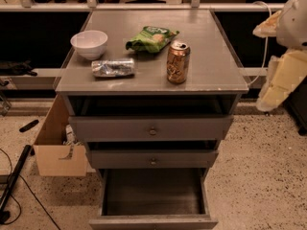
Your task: Place orange can into bottom drawer
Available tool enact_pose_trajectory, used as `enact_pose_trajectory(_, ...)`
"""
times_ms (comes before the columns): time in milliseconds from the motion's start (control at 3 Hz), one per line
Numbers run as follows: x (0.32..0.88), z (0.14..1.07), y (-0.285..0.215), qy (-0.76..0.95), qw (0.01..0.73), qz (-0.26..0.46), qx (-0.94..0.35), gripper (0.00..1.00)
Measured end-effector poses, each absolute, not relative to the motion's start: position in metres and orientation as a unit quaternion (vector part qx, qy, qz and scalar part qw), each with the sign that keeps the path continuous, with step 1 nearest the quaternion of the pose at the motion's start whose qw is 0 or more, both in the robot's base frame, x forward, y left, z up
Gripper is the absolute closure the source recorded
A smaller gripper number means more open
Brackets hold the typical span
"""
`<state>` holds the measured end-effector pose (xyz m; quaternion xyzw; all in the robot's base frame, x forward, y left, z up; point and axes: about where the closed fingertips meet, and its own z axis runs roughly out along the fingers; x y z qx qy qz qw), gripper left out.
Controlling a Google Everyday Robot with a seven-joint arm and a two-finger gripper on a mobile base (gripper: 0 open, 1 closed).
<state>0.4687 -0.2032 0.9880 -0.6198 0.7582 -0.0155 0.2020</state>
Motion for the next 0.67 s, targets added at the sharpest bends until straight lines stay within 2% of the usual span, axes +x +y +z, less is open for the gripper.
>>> enact_pose_trajectory(667,0.528,1.015,-0.151,0.709,0.244,-0.003,-0.662,0.00)
